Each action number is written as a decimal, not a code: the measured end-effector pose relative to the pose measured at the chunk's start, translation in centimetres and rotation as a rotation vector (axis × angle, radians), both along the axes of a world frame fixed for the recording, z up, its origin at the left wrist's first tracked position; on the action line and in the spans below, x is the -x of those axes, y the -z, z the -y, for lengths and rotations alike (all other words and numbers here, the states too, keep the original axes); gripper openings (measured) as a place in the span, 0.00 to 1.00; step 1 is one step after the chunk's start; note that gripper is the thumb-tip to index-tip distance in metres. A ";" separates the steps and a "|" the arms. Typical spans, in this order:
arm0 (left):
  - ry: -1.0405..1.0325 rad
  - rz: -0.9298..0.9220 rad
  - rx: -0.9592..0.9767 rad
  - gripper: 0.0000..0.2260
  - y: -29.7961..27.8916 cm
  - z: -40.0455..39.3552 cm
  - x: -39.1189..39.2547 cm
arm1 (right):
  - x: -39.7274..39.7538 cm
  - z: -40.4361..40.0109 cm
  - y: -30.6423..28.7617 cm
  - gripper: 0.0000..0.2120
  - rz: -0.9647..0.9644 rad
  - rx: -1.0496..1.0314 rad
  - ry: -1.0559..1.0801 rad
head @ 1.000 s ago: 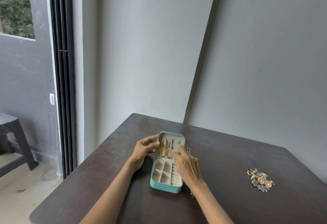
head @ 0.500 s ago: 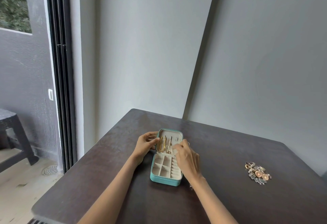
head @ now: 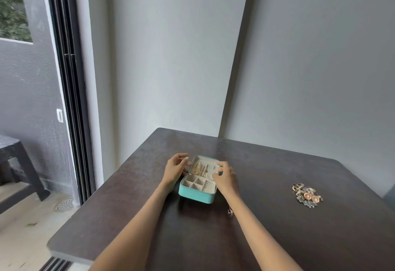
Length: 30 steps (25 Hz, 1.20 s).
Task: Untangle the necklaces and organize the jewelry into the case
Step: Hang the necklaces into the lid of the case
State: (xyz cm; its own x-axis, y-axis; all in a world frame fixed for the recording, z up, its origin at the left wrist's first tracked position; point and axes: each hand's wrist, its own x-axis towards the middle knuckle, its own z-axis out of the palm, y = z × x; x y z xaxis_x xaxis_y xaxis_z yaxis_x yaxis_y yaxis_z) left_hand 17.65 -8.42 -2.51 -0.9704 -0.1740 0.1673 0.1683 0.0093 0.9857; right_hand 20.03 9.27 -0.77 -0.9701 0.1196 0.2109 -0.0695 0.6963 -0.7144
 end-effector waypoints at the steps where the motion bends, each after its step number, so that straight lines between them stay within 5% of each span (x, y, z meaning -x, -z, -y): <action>1: -0.002 0.005 0.001 0.06 -0.2 0.0 -0.1 | 0.0 -0.1 0.0 0.15 -0.004 0.027 0.009; 7: 0.036 -0.057 0.164 0.07 -4.4 -0.8 1.3 | 0.9 -3.5 -1.1 0.13 0.031 0.192 0.205; 13: 0.279 -0.003 0.550 0.12 -7.0 -6.5 4.5 | 3.4 -5.1 -1.0 0.13 0.174 -0.142 0.175; 20: 0.266 0.030 0.593 0.15 -6.1 -8.6 6.9 | 5.1 -4.0 -0.7 0.10 0.136 -0.468 0.152; 22: 0.257 0.006 0.579 0.15 -5.8 -8.8 6.9 | 5.3 -4.6 -0.6 0.10 0.163 -0.245 0.102; 25: 0.289 0.029 0.436 0.11 -6.0 -10.1 6.7 | 5.0 -5.2 -2.1 0.13 0.165 0.366 -0.004; 30: 0.706 0.261 0.129 0.26 -7.0 -12.5 5.3 | 3.5 -6.1 -5.5 0.15 0.034 0.533 -0.053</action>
